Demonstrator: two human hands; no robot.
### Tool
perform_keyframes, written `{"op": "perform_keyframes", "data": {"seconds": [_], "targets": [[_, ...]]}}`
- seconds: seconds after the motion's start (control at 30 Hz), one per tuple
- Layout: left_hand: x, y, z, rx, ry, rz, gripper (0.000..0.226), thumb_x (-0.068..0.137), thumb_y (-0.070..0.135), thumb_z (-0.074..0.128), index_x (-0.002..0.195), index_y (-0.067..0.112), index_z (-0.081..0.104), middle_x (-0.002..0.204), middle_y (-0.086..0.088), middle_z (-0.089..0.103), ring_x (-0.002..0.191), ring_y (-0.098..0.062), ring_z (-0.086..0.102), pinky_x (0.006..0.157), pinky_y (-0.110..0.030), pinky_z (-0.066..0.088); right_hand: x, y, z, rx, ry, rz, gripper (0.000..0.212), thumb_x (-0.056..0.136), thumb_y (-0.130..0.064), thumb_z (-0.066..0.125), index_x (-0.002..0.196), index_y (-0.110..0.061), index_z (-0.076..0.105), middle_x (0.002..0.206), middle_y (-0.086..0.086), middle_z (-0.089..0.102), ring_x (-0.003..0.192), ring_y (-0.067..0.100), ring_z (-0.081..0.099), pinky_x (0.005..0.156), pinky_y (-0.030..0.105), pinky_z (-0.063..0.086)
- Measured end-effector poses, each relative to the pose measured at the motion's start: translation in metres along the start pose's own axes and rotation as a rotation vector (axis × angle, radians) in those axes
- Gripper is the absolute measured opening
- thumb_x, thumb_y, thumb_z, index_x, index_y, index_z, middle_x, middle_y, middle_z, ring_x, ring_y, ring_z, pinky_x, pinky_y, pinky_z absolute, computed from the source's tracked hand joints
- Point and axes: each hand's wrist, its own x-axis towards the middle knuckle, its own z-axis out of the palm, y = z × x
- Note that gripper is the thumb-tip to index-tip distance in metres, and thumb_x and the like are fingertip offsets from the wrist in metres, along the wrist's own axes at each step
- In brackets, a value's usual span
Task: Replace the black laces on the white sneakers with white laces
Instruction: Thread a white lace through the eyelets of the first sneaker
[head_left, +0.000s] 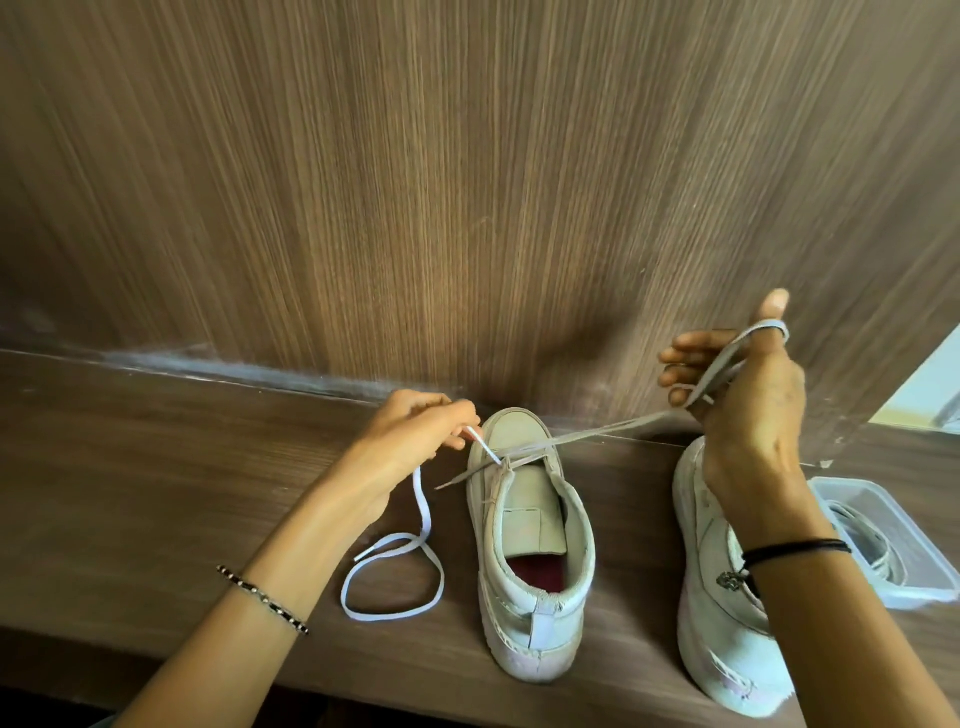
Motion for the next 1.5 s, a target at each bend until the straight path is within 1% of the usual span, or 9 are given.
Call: {"op": "perform_keyframes", "data": {"seconds": [0.1, 0.2, 0.3, 0.43, 0.53, 0.97, 1.23, 1.33, 1.5], "targets": [[0.005, -0.003, -0.003, 0.076, -0.01, -0.01, 0.024, 0.092, 0.023, 0.064, 0.086, 0.002, 0.075, 0.085, -0.002, 0.079, 0.08, -0.01, 0.072, 0.073, -0.02, 0.049, -0.001, -0.006, -0.009, -0.074, 0.103, -0.031, 0.079, 0.104, -0.065, 0.023, 0.072, -0.01, 0.071, 0.079, 0.009, 0.077, 0.075, 0.022, 0.072, 0.064, 0.032, 0.056], [0.012, -0.016, -0.009, 0.526, -0.011, 0.01, 0.031, 0.083, 0.04, 0.066, 0.067, 0.013, 0.065, 0.063, 0.002, 0.064, 0.065, -0.015, 0.062, 0.065, -0.027, 0.044, -0.003, -0.007, -0.015, -0.111, 0.096, -0.009, 0.079, 0.099, -0.064, 0.017, 0.071, -0.011, 0.069, 0.08, 0.013, 0.075, 0.066, 0.023, 0.067, 0.053, 0.03, 0.044], [0.01, -0.021, -0.007, 0.884, 0.086, 0.088, 0.015, 0.091, 0.04, 0.065, 0.095, 0.026, 0.068, 0.1, 0.007, 0.071, 0.103, -0.016, 0.064, 0.092, -0.036, 0.05, -0.008, -0.011, -0.011, -0.011, 0.005, 0.047, 0.084, 0.103, -0.065, 0.013, 0.073, -0.008, 0.066, 0.075, 0.015, 0.07, 0.056, 0.025, 0.065, 0.046, 0.026, 0.037], [0.009, -0.012, 0.002, 0.613, 0.004, 0.367, 0.018, 0.097, 0.023, 0.062, 0.111, 0.029, 0.072, 0.11, 0.015, 0.072, 0.1, 0.002, 0.063, 0.087, -0.015, 0.045, -0.015, -0.02, -0.003, 0.119, -0.092, 0.059, 0.089, 0.1, -0.074, 0.012, 0.07, -0.013, 0.069, 0.071, 0.008, 0.069, 0.058, 0.03, 0.068, 0.047, 0.027, 0.035], [0.009, -0.009, 0.015, 0.559, -0.136, 0.458, 0.021, 0.094, 0.045, 0.067, 0.112, 0.034, 0.074, 0.108, 0.02, 0.072, 0.102, 0.005, 0.062, 0.089, -0.025, 0.049, -0.018, -0.021, 0.002, 0.163, -0.142, 0.046, 0.094, 0.101, -0.071, 0.008, 0.062, -0.02, 0.076, 0.068, 0.008, 0.068, 0.058, 0.029, 0.068, 0.047, 0.026, 0.036], [0.016, -0.015, 0.014, 0.562, -0.118, 0.387, 0.011, 0.098, 0.041, 0.062, 0.094, 0.031, 0.06, 0.085, 0.01, 0.07, 0.08, -0.012, 0.067, 0.078, -0.044, 0.056, -0.021, -0.012, 0.02, 0.289, -0.299, 0.094, 0.089, 0.1, -0.073, 0.015, 0.079, -0.002, 0.064, 0.08, 0.022, 0.072, 0.072, 0.03, 0.073, 0.055, 0.025, 0.054], [0.022, -0.013, 0.02, 0.384, -0.148, 0.377, 0.022, 0.108, 0.023, 0.041, 0.116, 0.026, 0.061, 0.093, 0.011, 0.068, 0.071, 0.004, 0.065, 0.061, -0.012, 0.04, -0.028, -0.011, 0.033, 0.384, -0.393, 0.129, 0.089, 0.1, -0.072, 0.015, 0.082, 0.0, 0.064, 0.09, 0.027, 0.074, 0.076, 0.031, 0.075, 0.056, 0.025, 0.056], [0.025, -0.015, 0.019, 0.413, -0.201, 0.44, 0.028, 0.108, 0.018, 0.046, 0.132, 0.03, 0.054, 0.108, 0.015, 0.066, 0.078, 0.006, 0.064, 0.072, -0.013, 0.045, -0.03, -0.012, 0.033, 0.394, -0.399, 0.126, 0.09, 0.1, -0.072, 0.015, 0.081, 0.0, 0.065, 0.09, 0.027, 0.074, 0.076, 0.03, 0.075, 0.057, 0.024, 0.057], [0.022, -0.015, 0.017, 0.484, -0.315, 0.488, 0.018, 0.106, 0.024, 0.052, 0.12, 0.03, 0.062, 0.095, 0.031, 0.058, 0.084, 0.012, 0.057, 0.074, -0.012, 0.042, -0.029, -0.012, 0.031, 0.419, -0.417, 0.133, 0.09, 0.1, -0.072, 0.015, 0.08, 0.0, 0.065, 0.089, 0.027, 0.074, 0.074, 0.03, 0.074, 0.056, 0.024, 0.056]]}}
